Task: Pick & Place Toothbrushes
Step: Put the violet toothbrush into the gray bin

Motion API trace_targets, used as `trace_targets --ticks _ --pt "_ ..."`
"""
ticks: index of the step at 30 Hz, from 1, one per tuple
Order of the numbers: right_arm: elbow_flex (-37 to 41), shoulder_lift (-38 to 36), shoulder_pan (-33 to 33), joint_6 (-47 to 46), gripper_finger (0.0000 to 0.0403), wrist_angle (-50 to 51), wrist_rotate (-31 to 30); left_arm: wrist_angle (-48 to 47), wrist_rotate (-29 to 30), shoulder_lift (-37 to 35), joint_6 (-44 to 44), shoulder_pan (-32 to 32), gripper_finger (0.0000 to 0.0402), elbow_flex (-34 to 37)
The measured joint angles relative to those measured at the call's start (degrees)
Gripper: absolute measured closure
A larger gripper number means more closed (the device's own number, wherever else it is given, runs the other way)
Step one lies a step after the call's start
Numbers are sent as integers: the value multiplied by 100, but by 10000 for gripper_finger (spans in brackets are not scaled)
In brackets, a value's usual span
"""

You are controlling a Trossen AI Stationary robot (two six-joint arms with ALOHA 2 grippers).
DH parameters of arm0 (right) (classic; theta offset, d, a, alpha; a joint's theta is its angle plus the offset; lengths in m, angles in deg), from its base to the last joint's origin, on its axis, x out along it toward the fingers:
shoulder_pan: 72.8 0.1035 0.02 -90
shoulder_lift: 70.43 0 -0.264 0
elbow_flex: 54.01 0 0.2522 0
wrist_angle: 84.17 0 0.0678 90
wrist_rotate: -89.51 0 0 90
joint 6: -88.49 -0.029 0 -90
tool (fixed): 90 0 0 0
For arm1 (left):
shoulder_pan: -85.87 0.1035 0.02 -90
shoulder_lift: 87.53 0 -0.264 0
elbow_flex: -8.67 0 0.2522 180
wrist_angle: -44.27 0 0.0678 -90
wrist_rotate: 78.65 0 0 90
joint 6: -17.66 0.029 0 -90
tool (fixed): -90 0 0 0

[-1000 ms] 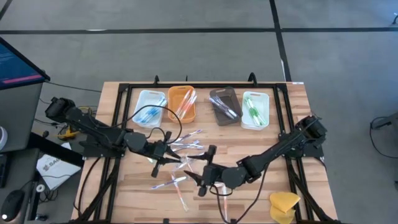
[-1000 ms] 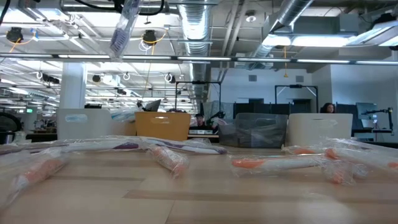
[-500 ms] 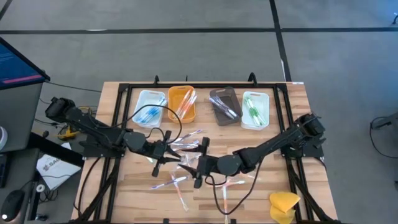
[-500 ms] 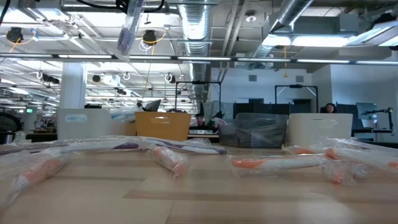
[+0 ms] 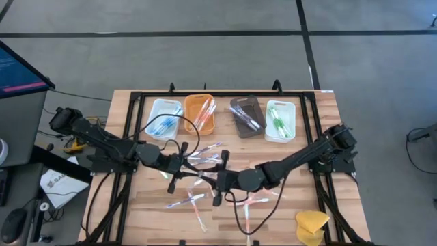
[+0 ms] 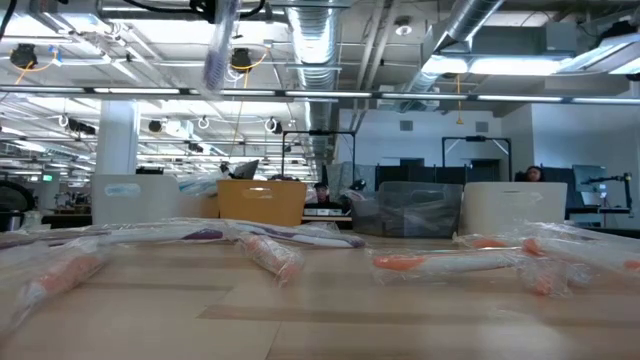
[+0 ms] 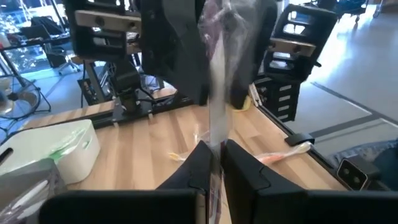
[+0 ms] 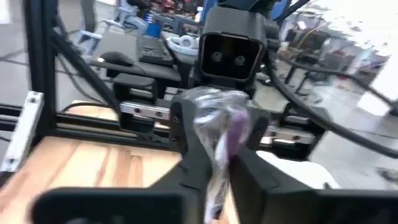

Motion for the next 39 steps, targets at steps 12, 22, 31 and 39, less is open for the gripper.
trace_targets --ticks 12,22,31,39 --pt "-4 -2 80 -45 384 173 104 26 -93 2 994 7 311 -2" --pt "2 -444 556 -464 384 1272 -1167 28 -8 0 1009 9 234 -2" --pt "2 -1375 918 -2364 384 3549 -2025 -76 828 -2 996 9 209 -2" --pt "2 -2147 869 -3297 384 4919 -2008 -520 862 -2 896 9 215 -2"
